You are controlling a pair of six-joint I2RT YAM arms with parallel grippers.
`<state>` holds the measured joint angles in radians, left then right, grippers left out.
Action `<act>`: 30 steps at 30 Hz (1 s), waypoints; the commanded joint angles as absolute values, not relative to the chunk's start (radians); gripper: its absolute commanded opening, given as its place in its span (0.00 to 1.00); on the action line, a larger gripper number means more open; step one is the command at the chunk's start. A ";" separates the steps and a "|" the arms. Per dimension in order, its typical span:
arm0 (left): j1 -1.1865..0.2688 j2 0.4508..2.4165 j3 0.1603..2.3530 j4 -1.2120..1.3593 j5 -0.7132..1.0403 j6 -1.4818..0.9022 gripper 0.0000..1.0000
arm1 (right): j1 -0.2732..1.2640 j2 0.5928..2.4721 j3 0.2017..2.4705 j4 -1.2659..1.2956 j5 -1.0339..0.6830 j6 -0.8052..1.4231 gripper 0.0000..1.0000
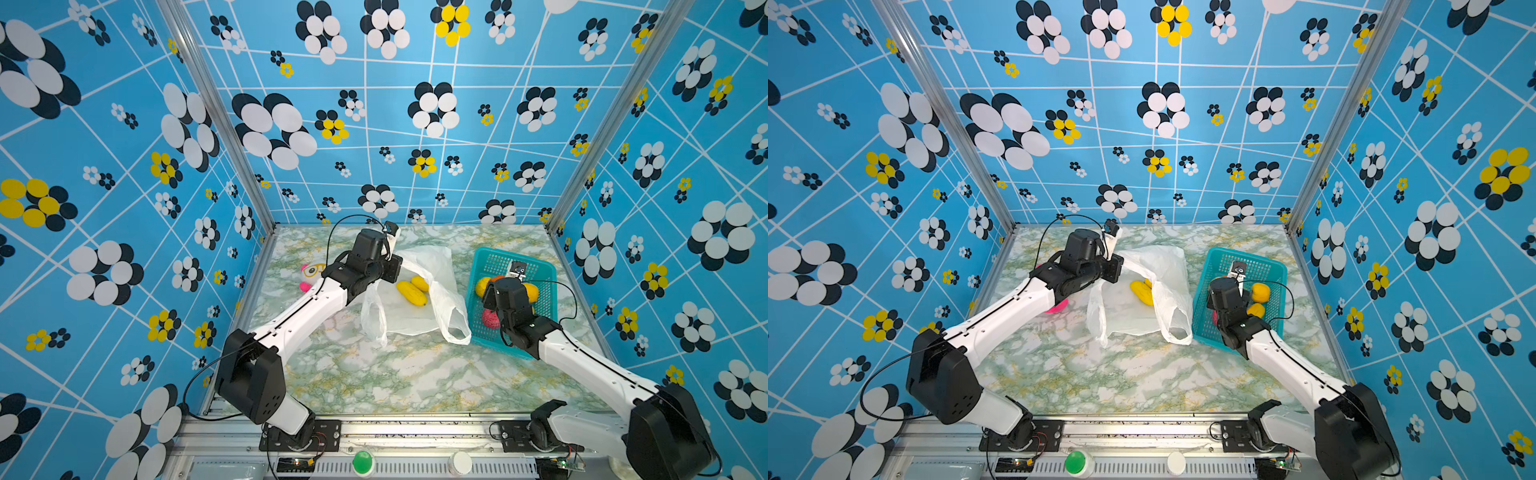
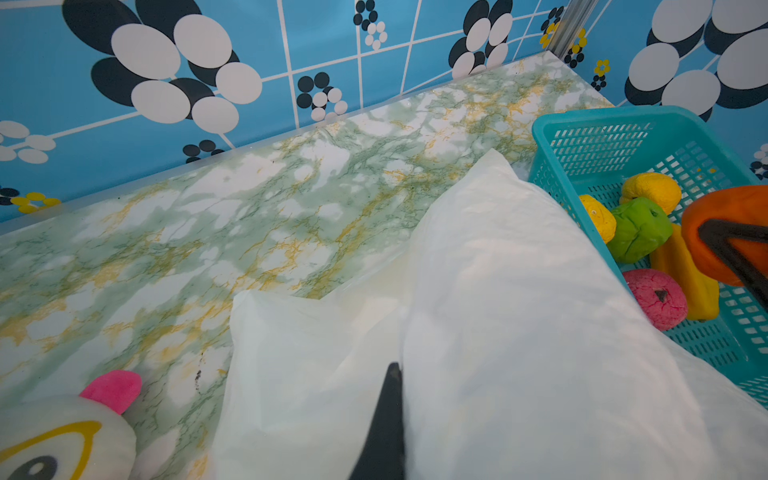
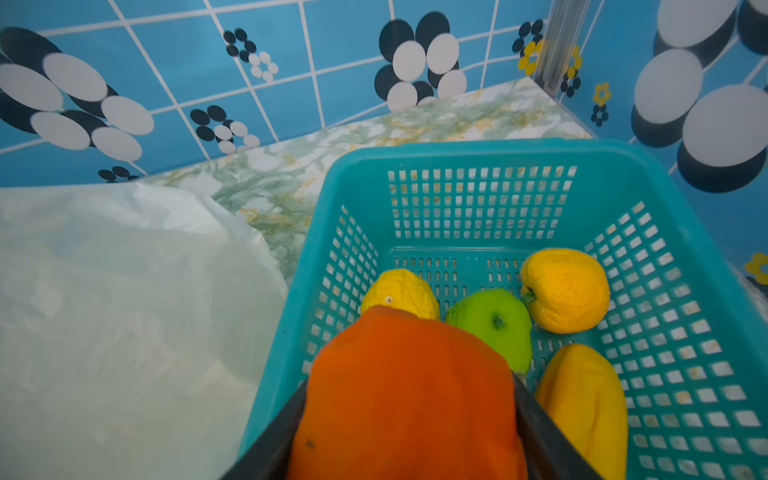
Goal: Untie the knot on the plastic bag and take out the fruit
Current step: 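Lower the orange fruit into the teal basket and open the right gripper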
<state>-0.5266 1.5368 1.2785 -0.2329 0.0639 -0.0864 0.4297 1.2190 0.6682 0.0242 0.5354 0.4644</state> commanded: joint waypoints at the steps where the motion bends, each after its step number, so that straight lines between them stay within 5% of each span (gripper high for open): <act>1: -0.528 1.516 1.293 -0.239 0.083 -0.090 0.00 | 0.419 1.281 0.714 0.015 0.447 0.551 0.39; 12: -0.528 1.503 1.281 -0.233 0.086 -0.088 0.00 | 0.390 1.497 0.774 0.049 0.356 0.611 0.41; 30: -0.529 1.506 1.289 -0.236 0.091 -0.084 0.00 | 0.386 1.399 0.713 0.094 0.356 0.603 0.93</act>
<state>-0.5266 1.5360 1.2785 -0.2329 0.0757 -0.0860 0.3874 1.4673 0.7410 0.0647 0.3611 0.6140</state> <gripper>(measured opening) 0.044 0.921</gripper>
